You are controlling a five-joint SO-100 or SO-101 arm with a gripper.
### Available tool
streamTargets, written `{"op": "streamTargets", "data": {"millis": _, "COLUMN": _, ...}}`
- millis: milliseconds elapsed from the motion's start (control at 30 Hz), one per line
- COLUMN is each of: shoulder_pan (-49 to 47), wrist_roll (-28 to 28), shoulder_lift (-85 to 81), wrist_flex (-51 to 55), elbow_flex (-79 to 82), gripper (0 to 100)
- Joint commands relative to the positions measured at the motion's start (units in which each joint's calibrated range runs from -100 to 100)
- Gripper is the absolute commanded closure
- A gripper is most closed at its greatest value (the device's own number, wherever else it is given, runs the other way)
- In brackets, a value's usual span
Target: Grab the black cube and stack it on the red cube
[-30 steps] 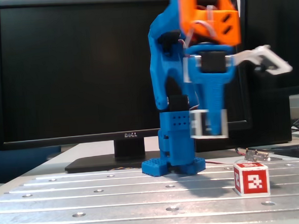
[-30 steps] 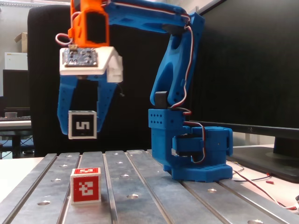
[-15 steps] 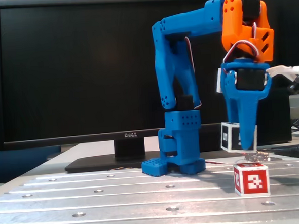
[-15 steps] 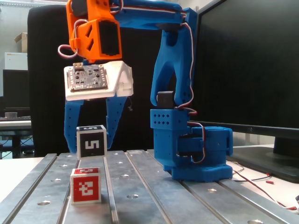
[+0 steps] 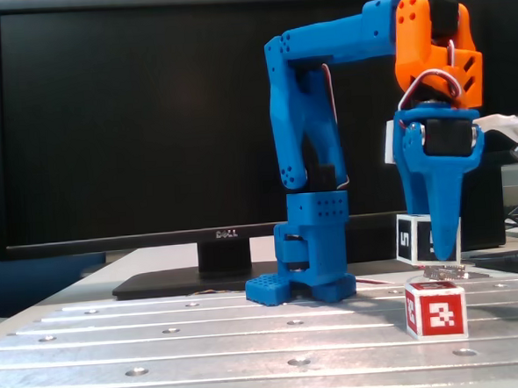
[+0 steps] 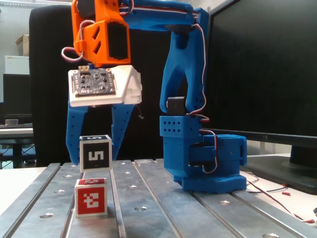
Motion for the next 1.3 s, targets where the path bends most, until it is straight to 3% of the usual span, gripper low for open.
{"op": "streamTargets", "data": {"millis": 0, "shoulder_pan": 0.2, "wrist_roll": 0.1, "shoulder_lift": -0.1, "wrist_flex": -1.1, "elbow_flex": -1.3, "gripper": 82}}
{"op": "streamTargets", "data": {"millis": 1267, "shoulder_pan": 1.1, "wrist_roll": -0.2, "shoulder_lift": -0.9, "wrist_flex": -7.0, "elbow_flex": 5.3, "gripper": 82}}
